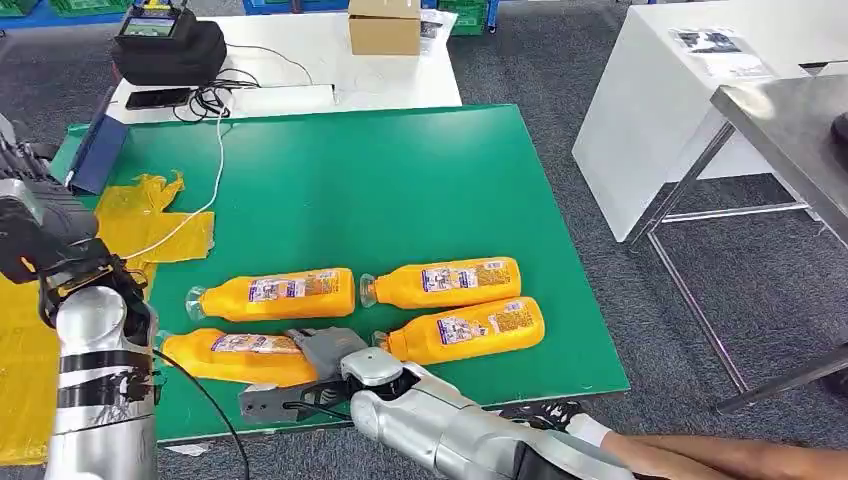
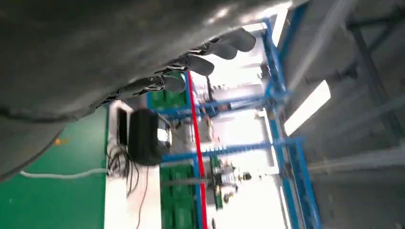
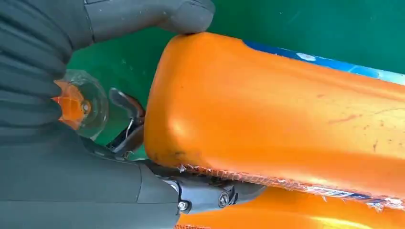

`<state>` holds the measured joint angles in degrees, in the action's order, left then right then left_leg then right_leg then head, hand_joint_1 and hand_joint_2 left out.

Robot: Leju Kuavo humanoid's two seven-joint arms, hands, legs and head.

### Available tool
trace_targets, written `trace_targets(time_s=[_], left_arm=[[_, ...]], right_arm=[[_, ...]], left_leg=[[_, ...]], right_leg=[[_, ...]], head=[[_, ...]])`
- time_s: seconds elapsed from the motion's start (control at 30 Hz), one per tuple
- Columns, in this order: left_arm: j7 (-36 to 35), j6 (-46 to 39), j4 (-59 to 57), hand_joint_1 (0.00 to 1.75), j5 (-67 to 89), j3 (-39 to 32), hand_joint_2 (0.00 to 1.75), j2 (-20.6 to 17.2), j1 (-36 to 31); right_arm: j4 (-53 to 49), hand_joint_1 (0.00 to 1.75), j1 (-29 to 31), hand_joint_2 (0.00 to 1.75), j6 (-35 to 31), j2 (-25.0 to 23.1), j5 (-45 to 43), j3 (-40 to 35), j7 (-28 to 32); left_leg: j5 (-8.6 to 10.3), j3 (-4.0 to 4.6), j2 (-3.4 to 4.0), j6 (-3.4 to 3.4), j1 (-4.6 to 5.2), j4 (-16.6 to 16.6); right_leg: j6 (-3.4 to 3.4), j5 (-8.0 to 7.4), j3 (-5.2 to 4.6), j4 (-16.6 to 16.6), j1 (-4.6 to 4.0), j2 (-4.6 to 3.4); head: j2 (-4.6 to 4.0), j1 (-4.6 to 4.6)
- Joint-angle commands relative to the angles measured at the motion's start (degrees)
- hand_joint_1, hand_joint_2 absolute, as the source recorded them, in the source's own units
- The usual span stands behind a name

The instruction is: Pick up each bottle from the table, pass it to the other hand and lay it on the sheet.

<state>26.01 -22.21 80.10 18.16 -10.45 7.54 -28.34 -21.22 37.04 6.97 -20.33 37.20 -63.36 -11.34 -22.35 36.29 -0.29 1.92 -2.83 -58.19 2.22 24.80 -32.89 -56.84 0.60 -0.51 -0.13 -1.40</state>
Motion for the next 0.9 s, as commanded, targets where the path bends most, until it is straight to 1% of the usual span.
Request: trace_targets(time_s=[0.03,0.07,0.1,0.13,0.17,0.2,0.23,0.27,0.3,0.43,0.47,0.53,0.57,0.6,0.63,0.67,0.7,0.73,0.77,0.8,0.83,0.87,0.9], left_arm=[[0.3,-3.9,-5.7,0.00,-2.4,-8.4,0.00,-1.3,-3.4],[0.8,-7.4,-6.1,0.00,-2.4,-11.0,0.00,-2.4,-3.3],[1.0,-9.1,-6.7,0.00,-2.5,-12.5,0.00,-3.4,-3.0],[1.8,-11.0,-6.9,0.00,-2.5,-14.4,0.00,-4.5,-2.4],[2.1,-12.9,-7.1,0.00,-2.6,-17.0,0.00,-5.6,-1.2],[2.6,-14.0,-7.2,0.00,-2.6,-18.5,0.00,-6.1,-0.4],[3.2,-16.1,-7.9,0.00,-1.0,-19.9,0.00,-6.5,-0.2],[3.6,-17.8,-7.8,0.00,0.0,-21.7,0.00,-6.9,0.5],[3.9,-17.8,-7.6,0.00,0.6,-23.1,0.00,-6.7,0.8],[3.9,-17.5,-6.7,0.00,0.1,-23.5,0.00,-6.5,2.1],[3.5,-17.4,-6.5,0.00,0.1,-23.2,1.75,-6.3,2.5],[1.7,-15.2,-5.4,0.00,-1.8,-22.7,1.75,-5.5,3.8],[0.0,-11.4,-4.0,0.00,-3.6,-21.4,1.75,-5.2,5.2],[-2.5,-5.3,-3.0,0.00,-6.6,-19.6,1.75,-4.9,6.7],[-3.7,-1.4,-2.3,0.00,-9.1,-18.9,1.75,-4.4,7.4],[-9.2,8.8,-0.9,0.00,-11.7,-14.3,1.75,-4.8,10.4],[-9.0,8.6,-0.6,0.00,-11.4,-13.7,1.75,-3.6,11.1],[-9.1,12.2,-0.4,0.00,-13.7,-12.3,1.75,-3.7,12.2],[-11.5,19.3,-1.0,0.00,-17.0,-9.9,1.75,-4.7,13.4],[-14.6,23.7,-1.4,0.00,-18.1,-8.3,1.75,-4.8,14.2],[-14.5,23.6,-1.6,0.00,-18.0,-8.1,1.75,-4.2,14.6],[-14.5,23.6,-1.6,0.00,-18.0,-8.1,1.75,-4.2,14.6],[-14.5,23.6,-1.6,0.00,-18.0,-8.1,1.75,-4.2,14.6]], right_arm=[[3.2,1.75,-2.1,1.75,-4.5,1.3,-3.5,6.2,0.1],[1.4,1.75,-3.2,1.75,-7.1,2.0,-8.7,11.9,3.4],[0.1,1.75,-3.7,1.75,-8.4,2.6,-11.0,14.5,5.7],[-1.6,1.75,-3.8,1.75,-12.9,3.3,-9.6,14.3,6.9],[-4.1,1.75,-4.4,1.75,-14.9,3.5,-11.5,16.7,8.9],[-6.3,1.75,-4.9,1.75,-14.1,3.6,-13.5,18.6,10.2],[-9.3,1.75,-5.4,1.75,-13.3,4.1,-13.8,19.1,10.4],[-12.7,1.75,-6.2,1.75,-14.4,4.4,-14.1,19.8,11.4],[-14.7,1.75,-6.7,1.75,-14.2,4.3,-14.6,20.4,11.6],[-20.7,1.75,-8.8,1.75,-12.7,4.9,-16.6,21.2,12.0],[-22.2,1.75,-9.4,1.75,-12.8,5.1,-17.3,21.5,12.4],[-24.1,1.75,-10.3,1.75,-13.7,5.2,-17.4,21.7,13.0],[-25.7,1.75,-11.4,1.75,-14.5,5.3,-17.9,22.5,13.7],[-26.6,1.75,-12.2,1.75,-15.8,5.5,-17.5,23.0,14.3],[-27.0,1.75,-12.6,1.75,-16.0,5.5,-17.4,23.2,14.6],[-29.3,1.75,-14.3,1.75,-17.3,5.9,-16.6,24.1,15.3],[-30.2,1.75,-15.0,1.75,-17.2,6.2,-16.3,24.3,15.4],[-31.3,1.75,-15.6,1.75,-17.1,6.4,-15.7,24.6,15.4],[-32.1,1.75,-16.1,1.75,-16.9,6.6,-15.0,25.0,15.5],[-33.0,1.75,-16.8,1.75,-16.7,6.6,-14.3,25.6,15.5],[-33.7,1.75,-17.2,1.75,-16.6,6.7,-14.0,25.8,15.4],[-33.7,1.75,-17.2,1.75,-16.6,6.7,-14.0,25.8,15.4],[-33.7,1.75,-17.2,1.75,-16.6,6.7,-14.0,25.8,15.4]], left_leg=[[0.04,-0.07,-0.07,-0.17,0.04,0.1],[0.10,-0.09,-0.07,-0.27,0.07,0.2],[0.15,-0.11,-0.03,-0.35,0.11,0.2],[0.09,-0.13,0.05,-0.27,0.07,0.2],[0.12,-0.16,0.15,-0.33,0.13,0.2],[0.05,-0.16,0.21,-0.22,0.09,0.2],[0.06,-0.22,0.37,-0.27,0.13,0.2],[0.02,-0.12,0.32,-0.19,0.09,0.1],[0.03,-0.15,0.40,-0.27,0.12,0.2],[0.03,0.10,0.14,-0.24,0.05,0.1],[0.02,0.07,0.18,-0.32,0.07,0.1],[0.04,0.17,0.11,-0.32,0.08,0.1],[0.02,0.24,0.09,-0.23,0.03,0.1],[0.04,0.17,0.04,-0.36,0.09,0.2],[0.04,0.30,0.06,-0.23,0.06,0.1],[0.03,0.21,0.05,-0.31,0.08,0.1],[0.03,0.17,0.02,-0.38,0.09,0.2],[0.05,0.25,-0.09,-0.29,0.06,0.1],[0.07,0.21,-0.13,-0.35,0.08,0.2],[0.03,0.26,-0.15,-0.27,0.05,0.1],[0.06,0.30,-0.14,-0.32,0.10,0.1],[-0.02,0.34,-0.03,-0.20,0.06,0.1],[-0.01,0.32,-0.02,-0.27,0.11,0.2]], right_leg=[[-0.04,0.00,0.07,0.0,0.01,0.12],[-0.06,-0.04,0.09,0.1,0.02,0.14],[-0.07,-0.08,0.08,0.1,0.05,0.12],[-0.05,-0.06,0.11,0.1,0.02,0.01],[-0.06,-0.11,0.09,0.1,0.06,-0.07],[-0.04,-0.07,0.10,0.1,0.05,-0.17],[-0.06,-0.13,0.06,0.1,0.07,-0.29],[-0.07,-0.13,0.01,0.0,0.05,-0.22],[-0.11,-0.14,-0.02,0.1,0.05,-0.26],[-0.08,-0.06,-0.16,0.0,-0.01,-0.02],[-0.09,-0.06,-0.17,0.0,-0.02,-0.04],[-0.07,-0.06,-0.22,0.1,0.00,0.02],[-0.06,-0.05,-0.27,0.0,-0.03,0.01],[-0.07,-0.03,-0.18,0.1,0.01,0.10],[-0.05,-0.05,-0.31,0.0,0.01,0.05],[-0.06,-0.04,-0.21,0.1,0.02,0.07],[-0.06,-0.03,-0.16,0.1,0.01,0.12],[-0.05,-0.02,-0.24,0.1,0.01,0.21],[-0.06,-0.02,-0.20,0.1,0.02,0.28],[-0.05,0.05,-0.52,0.1,0.01,0.27],[-0.04,0.04,-0.87,0.0,0.05,0.27],[-0.04,0.02,-0.94,0.1,0.02,0.15],[-0.04,0.01,-0.88,0.1,0.05,0.15]], head=[[0.00,0.00],[0.00,0.00],[0.00,0.00],[0.00,0.00],[0.00,0.00],[0.00,0.00],[0.00,0.00],[0.00,0.00],[0.00,0.00],[0.00,0.02],[0.00,0.00],[0.00,0.02],[0.00,0.00],[0.00,0.00],[0.00,0.00],[0.00,0.00],[0.00,0.02],[0.00,0.00],[0.00,0.00],[0.00,0.00],[0.00,0.00],[0.00,0.00],[0.00,0.00]])
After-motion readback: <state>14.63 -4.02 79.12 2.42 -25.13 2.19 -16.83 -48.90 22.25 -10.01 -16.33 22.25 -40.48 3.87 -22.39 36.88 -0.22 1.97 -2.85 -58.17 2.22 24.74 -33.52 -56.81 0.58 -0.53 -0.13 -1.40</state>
